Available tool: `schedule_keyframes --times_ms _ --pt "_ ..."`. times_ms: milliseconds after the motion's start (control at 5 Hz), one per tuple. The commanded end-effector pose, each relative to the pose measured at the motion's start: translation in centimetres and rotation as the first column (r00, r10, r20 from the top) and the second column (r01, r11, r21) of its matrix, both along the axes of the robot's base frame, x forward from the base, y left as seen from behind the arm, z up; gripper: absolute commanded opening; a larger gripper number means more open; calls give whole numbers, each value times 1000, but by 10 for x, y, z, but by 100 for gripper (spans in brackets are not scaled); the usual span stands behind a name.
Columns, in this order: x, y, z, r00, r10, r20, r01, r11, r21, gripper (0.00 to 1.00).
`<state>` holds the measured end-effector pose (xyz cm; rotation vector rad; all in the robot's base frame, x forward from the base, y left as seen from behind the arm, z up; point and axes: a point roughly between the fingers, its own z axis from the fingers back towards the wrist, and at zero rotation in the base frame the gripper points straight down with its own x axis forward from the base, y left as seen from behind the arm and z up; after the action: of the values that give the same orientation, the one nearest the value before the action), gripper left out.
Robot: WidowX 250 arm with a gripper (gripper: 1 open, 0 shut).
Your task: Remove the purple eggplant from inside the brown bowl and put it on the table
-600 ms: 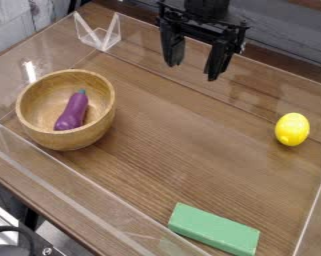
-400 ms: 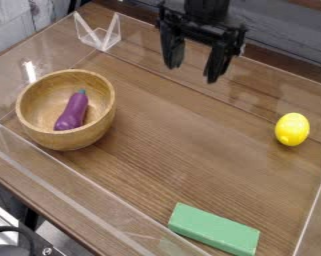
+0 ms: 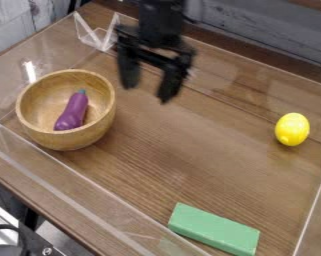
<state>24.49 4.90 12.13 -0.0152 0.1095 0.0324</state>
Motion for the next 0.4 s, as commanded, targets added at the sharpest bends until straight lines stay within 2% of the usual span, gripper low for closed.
schedule_keyframes --times_ms 0,200 --pt "-14 31 17 998 3 59 -4 1000 20 100" --pt "-21 62 15 998 28 65 -29 999 29 100"
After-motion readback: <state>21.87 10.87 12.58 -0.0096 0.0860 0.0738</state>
